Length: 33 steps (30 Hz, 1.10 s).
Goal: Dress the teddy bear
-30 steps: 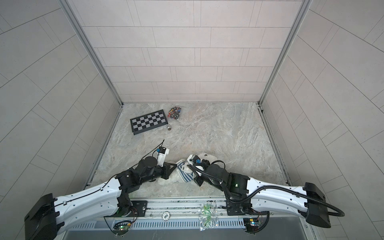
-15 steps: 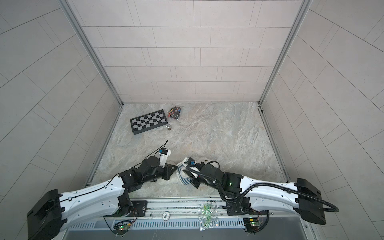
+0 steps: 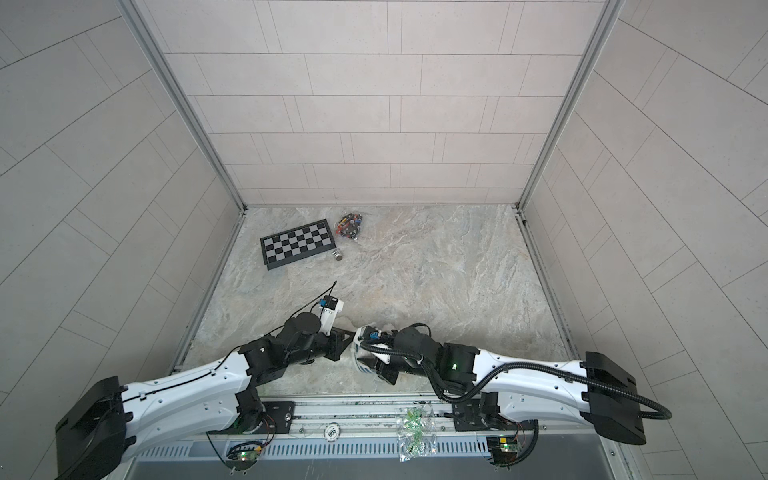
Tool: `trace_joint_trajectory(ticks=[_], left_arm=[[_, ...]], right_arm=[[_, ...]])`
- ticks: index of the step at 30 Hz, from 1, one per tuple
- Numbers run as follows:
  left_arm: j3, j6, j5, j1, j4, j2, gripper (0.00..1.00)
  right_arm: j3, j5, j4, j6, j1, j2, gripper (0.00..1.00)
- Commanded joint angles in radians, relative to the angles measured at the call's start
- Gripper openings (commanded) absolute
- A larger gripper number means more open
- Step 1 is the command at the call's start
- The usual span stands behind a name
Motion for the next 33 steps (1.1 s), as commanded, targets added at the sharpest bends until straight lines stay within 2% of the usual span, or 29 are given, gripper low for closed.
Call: trace_joint_trajectory(ticks=[1,3,7,14,18,22,26,28,30,33], left_arm=[[0.016,0.005,-0.002,0.001,0.016,-0.002,0.00],[0.013,0.007,-0.003,0.001,0.011,-0.007,0.00],[0.016,0.010,-0.007,0.000,0.002,-0.017,0.00],[0.008,0.029,-0.031,0.003,-0.034,-0.032,0.00],[-0.002,0.039,-0.046,0.007,-0.043,-0.029,0.00],[0.004,0.053,-0.062,0.010,-0.063,-0.026,0.00],[0.061,0.073,-0.093,-0.010,-0.093,-0.071,0.00],[0.099,0.086,-0.102,-0.022,-0.118,-0.094,0.09],[0.132,0.089,-0.114,-0.038,-0.151,-0.129,0.30],[0.160,0.085,-0.160,-0.069,-0.226,-0.216,0.47]], right_arm=[[0.035,-0.014,-0.012,-0.037,0.008,0.023,0.37],[0.046,0.003,-0.034,-0.049,0.010,0.032,0.28],[0.062,0.070,-0.084,-0.060,0.010,0.009,0.00],[-0.020,0.246,0.043,0.024,0.010,-0.202,0.00],[-0.034,0.344,0.076,0.070,0.010,-0.254,0.00],[-0.043,0.380,0.125,0.108,0.010,-0.248,0.00],[0.015,0.380,0.126,0.143,0.009,-0.159,0.00],[0.039,0.383,0.132,0.173,0.010,-0.122,0.00],[0.065,0.397,0.132,0.208,0.009,-0.091,0.00],[0.086,0.422,0.137,0.263,0.001,-0.065,0.00]])
